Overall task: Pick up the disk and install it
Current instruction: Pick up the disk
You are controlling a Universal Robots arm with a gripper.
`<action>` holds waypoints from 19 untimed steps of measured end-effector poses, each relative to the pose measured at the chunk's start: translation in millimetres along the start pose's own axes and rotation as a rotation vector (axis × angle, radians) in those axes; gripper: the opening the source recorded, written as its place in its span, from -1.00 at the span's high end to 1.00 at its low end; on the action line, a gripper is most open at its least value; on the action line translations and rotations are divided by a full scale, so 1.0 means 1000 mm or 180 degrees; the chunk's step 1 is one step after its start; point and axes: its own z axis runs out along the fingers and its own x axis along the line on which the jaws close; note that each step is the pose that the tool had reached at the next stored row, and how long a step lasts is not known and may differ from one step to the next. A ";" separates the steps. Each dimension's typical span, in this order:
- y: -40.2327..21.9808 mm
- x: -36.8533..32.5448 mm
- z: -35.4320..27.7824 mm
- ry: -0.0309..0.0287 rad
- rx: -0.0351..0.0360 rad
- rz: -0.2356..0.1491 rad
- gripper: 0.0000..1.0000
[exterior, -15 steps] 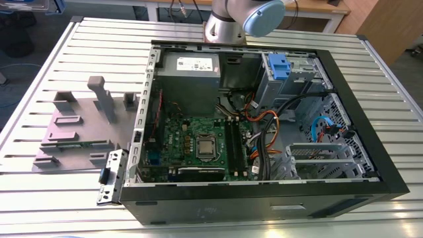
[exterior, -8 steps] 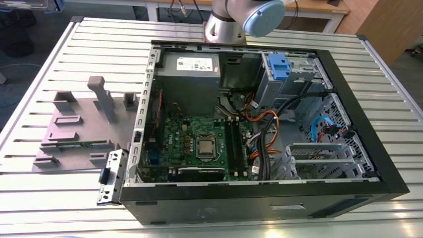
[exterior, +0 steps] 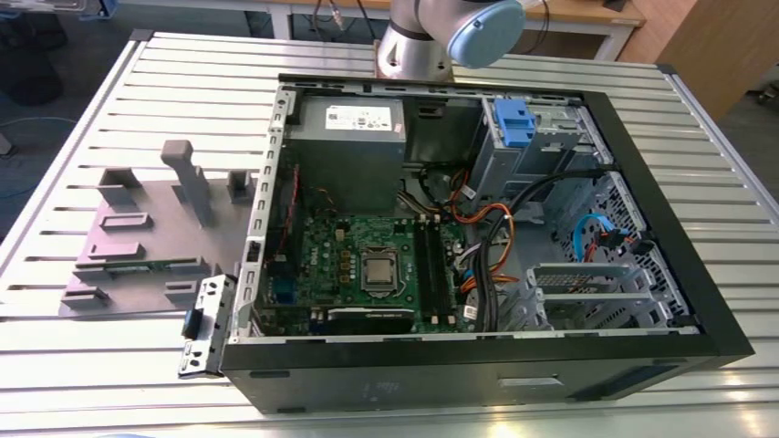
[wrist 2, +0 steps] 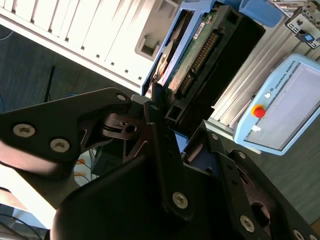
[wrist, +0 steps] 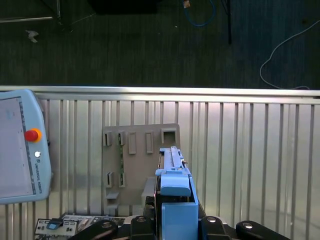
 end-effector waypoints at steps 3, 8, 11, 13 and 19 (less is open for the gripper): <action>-0.0001 0.0001 -0.0017 0.0000 0.0000 0.0000 0.27; -0.0002 0.0002 -0.0046 0.0000 0.0000 0.0000 0.27; -0.0003 0.0003 -0.0065 0.0000 0.0000 0.0000 0.27; -0.0003 0.0003 -0.0077 0.0000 0.0000 0.0000 0.27; -0.0004 0.0005 -0.0115 0.0000 0.0000 0.0000 0.27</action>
